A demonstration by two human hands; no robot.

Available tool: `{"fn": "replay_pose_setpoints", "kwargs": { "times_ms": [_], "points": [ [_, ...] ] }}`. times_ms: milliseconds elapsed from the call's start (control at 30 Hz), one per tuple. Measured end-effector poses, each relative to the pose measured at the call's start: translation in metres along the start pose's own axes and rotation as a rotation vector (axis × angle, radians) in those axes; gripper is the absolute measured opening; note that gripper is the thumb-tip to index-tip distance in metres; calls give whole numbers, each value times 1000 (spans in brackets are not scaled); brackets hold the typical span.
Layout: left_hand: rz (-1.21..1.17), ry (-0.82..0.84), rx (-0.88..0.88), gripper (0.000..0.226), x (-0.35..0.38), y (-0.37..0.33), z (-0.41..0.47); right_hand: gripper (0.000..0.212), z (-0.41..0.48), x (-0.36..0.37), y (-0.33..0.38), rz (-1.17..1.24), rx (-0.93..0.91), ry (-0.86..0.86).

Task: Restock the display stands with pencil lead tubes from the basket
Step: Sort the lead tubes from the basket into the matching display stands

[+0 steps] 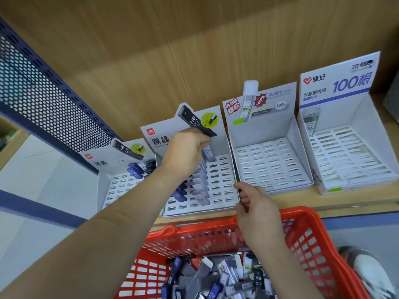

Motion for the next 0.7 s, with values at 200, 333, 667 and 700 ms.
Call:
{"fn": "replay_pose_setpoints", "kwargs": {
  "times_ms": [200,333,667,700],
  "points": [
    [115,41,-76,15,5,-1,6,45,-2,2,-3,-12,-2,-19],
    [121,85,-159,25,0,-4,8,41,0,-3,-6,46,10,-13],
    [-435,-428,-492,18,-42,-23,-150,9,-11,-31,-13,73,28,575],
    [-448,-373,-560,20,-28,-14,-173,8,-15,-26,-18,-24,18,632]
  ]
}}
Point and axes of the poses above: each hand's wrist, its own z-axis towards the middle knuckle, its own x-axis out of the palm, y = z × x, the point moved 3 cm from there along z, towards the middle knuckle, and after that the axes turned 14 degrees about -z, right-handed, at the moved point
